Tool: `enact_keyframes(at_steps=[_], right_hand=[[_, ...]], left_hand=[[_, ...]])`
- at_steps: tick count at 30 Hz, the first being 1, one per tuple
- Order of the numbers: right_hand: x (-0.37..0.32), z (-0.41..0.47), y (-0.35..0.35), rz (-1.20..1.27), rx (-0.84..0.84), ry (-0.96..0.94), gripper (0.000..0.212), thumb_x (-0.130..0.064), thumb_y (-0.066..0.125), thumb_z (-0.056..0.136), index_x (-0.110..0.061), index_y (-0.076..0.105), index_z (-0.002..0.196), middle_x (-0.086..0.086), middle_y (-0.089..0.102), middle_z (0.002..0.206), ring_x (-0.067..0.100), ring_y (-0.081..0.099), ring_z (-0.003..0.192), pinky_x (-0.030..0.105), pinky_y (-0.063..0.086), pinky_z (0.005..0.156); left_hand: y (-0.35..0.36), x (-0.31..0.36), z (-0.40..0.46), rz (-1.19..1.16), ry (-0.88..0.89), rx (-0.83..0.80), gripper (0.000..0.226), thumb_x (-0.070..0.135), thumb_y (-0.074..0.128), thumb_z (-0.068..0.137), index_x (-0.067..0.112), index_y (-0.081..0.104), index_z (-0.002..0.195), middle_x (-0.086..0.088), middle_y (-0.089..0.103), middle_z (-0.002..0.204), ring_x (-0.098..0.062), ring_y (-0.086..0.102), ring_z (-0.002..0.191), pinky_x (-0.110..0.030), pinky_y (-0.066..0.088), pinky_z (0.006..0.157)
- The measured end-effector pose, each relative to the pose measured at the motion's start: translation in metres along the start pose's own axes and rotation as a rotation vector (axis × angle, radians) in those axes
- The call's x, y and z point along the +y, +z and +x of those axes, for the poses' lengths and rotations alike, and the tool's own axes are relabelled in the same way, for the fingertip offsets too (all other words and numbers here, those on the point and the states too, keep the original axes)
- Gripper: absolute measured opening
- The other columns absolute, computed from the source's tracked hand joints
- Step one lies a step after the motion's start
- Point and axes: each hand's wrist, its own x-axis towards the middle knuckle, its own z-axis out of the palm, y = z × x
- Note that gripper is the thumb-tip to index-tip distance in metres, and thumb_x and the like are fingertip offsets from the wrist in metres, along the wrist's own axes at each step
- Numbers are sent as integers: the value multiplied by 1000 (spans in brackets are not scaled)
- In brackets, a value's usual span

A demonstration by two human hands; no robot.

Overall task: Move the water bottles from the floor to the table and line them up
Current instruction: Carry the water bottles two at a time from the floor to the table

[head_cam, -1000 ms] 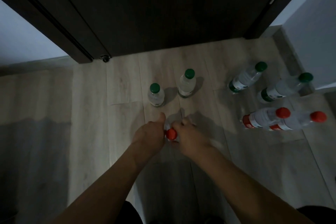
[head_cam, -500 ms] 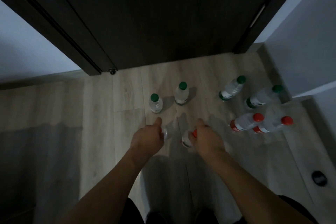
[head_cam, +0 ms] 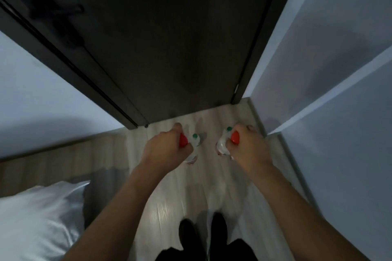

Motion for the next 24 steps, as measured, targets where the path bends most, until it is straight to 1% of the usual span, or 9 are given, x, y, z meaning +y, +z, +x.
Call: enact_keyframes(at_steps=[2, 6, 8, 12, 14, 16, 18, 20, 24], right_hand=[[-15, -17, -49, 17, 42, -8, 21, -33, 65, 82, -22, 56, 98, 0, 55, 98, 19, 57, 81, 37, 53, 73], [-23, -41, -99, 42, 132, -20, 19, -32, 69, 79, -25, 54, 89, -6, 48, 92, 11, 53, 74, 25, 44, 67], [-20, -52, -108, 55, 131, -7, 22, -32, 71, 77, -25, 55, 90, -6, 46, 92, 11, 52, 76, 25, 43, 71], [-4, -74, -122, 125, 123, 19, 19, -29, 72, 74, -25, 57, 85, -6, 48, 88, 9, 50, 73, 25, 46, 70], [4, -85, -130, 180, 142, 46, 19, -26, 72, 74, -27, 55, 83, -12, 44, 82, 9, 50, 73, 22, 43, 67], [11, -95, -137, 213, 176, 75, 19, -26, 72, 73, -27, 56, 84, -14, 42, 80, 10, 52, 74, 22, 42, 67], [17, -105, -145, 231, 207, 110, 20, -27, 72, 74, -26, 58, 88, -9, 46, 83, 12, 53, 76, 20, 41, 67], [25, -117, -154, 250, 250, 152, 20, -26, 71, 74, -25, 58, 89, -6, 49, 86, 11, 53, 73, 15, 36, 60], [46, -145, -173, 281, 341, 301, 19, -25, 68, 74, -20, 63, 92, -1, 52, 90, 12, 55, 73, 15, 38, 57]], left_hand=[[-44, 20, -16, -38, 3, 22, 30, 51, 59, 81, 31, 36, 84, 9, 52, 63, -7, 52, 55, -26, 36, 48], [-96, 59, -45, -61, 28, 176, 30, 51, 61, 78, 32, 38, 81, 9, 54, 60, -6, 53, 53, -24, 35, 47], [-106, 79, -56, -69, 48, 235, 29, 52, 61, 75, 33, 40, 84, 10, 54, 62, -5, 53, 55, -24, 36, 49], [-113, 107, -73, -143, 90, 258, 27, 49, 66, 74, 33, 47, 86, 11, 57, 66, -5, 57, 59, -30, 51, 57], [-113, 117, -79, -195, 106, 277, 27, 52, 63, 69, 33, 47, 82, 11, 57, 65, -5, 57, 59, -30, 49, 57], [-113, 128, -83, -231, 133, 271, 28, 53, 60, 66, 32, 49, 80, 11, 57, 64, -5, 57, 59, -31, 50, 58], [-113, 140, -82, -240, 183, 243, 27, 52, 62, 67, 32, 50, 80, 10, 58, 65, -5, 57, 60, -33, 53, 60], [-111, 155, -79, -255, 253, 200, 24, 47, 67, 70, 33, 51, 81, 10, 59, 66, -4, 58, 61, -33, 54, 61], [-103, 189, -72, -283, 446, 121, 24, 40, 75, 72, 32, 53, 80, 12, 60, 66, 3, 59, 70, -24, 42, 55]])
